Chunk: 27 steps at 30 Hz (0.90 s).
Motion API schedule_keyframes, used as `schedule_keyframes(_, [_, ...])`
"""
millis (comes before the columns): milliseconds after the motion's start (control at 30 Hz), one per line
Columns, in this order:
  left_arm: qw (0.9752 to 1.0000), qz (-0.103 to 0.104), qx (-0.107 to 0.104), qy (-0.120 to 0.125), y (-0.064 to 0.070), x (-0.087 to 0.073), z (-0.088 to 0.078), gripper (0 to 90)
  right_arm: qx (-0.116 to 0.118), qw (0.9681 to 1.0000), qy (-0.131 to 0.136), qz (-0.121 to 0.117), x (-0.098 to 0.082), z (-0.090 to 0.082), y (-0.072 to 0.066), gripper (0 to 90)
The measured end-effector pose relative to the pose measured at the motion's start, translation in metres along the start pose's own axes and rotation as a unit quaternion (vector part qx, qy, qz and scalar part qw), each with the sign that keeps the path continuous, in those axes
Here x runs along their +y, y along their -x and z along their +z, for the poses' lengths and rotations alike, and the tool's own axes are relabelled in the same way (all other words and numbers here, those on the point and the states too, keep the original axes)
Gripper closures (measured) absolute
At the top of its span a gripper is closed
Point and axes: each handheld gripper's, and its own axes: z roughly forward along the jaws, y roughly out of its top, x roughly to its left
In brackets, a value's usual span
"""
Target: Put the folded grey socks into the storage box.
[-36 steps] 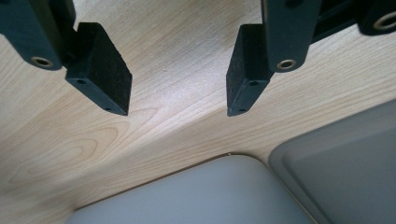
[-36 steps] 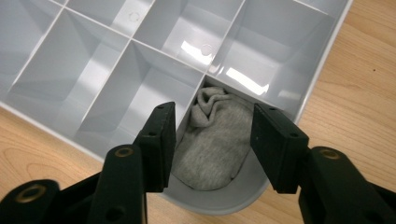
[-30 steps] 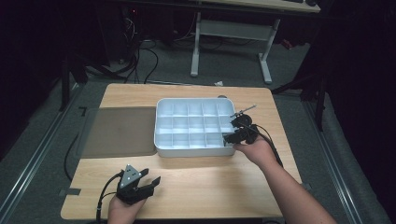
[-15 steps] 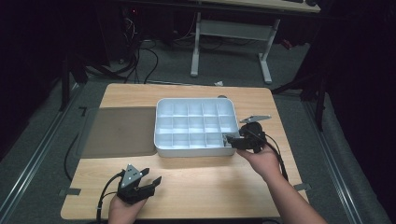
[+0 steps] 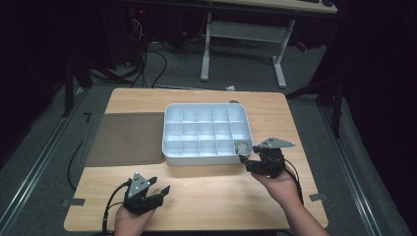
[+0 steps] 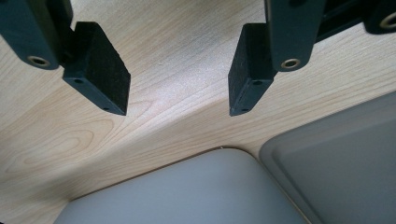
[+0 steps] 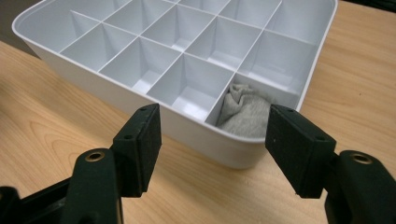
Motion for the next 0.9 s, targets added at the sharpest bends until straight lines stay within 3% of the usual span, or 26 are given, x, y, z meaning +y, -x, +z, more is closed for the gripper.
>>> schedule_keyframes(133, [1.0, 0.0, -0.002, 0.001, 0.001, 0.0, 0.0, 39.4, 0.003, 1.0, 0.002, 0.007, -0.012, 0.001, 0.0, 36.0])
schedule_keyframes(633, [0.9999, 0.002, -0.011, 0.0, 0.003, 0.0, 0.0, 39.4, -0.001, 0.9994, 0.034, -0.011, -0.059, -0.001, -0.016, 35.6])
schedule_keyframes(900, [0.9999, 0.004, -0.015, 0.001, 0.005, 0.0, 0.001, 39.6, -0.005, 0.999, 0.045, 0.005, -0.085, 0.008, -0.023, 35.2])
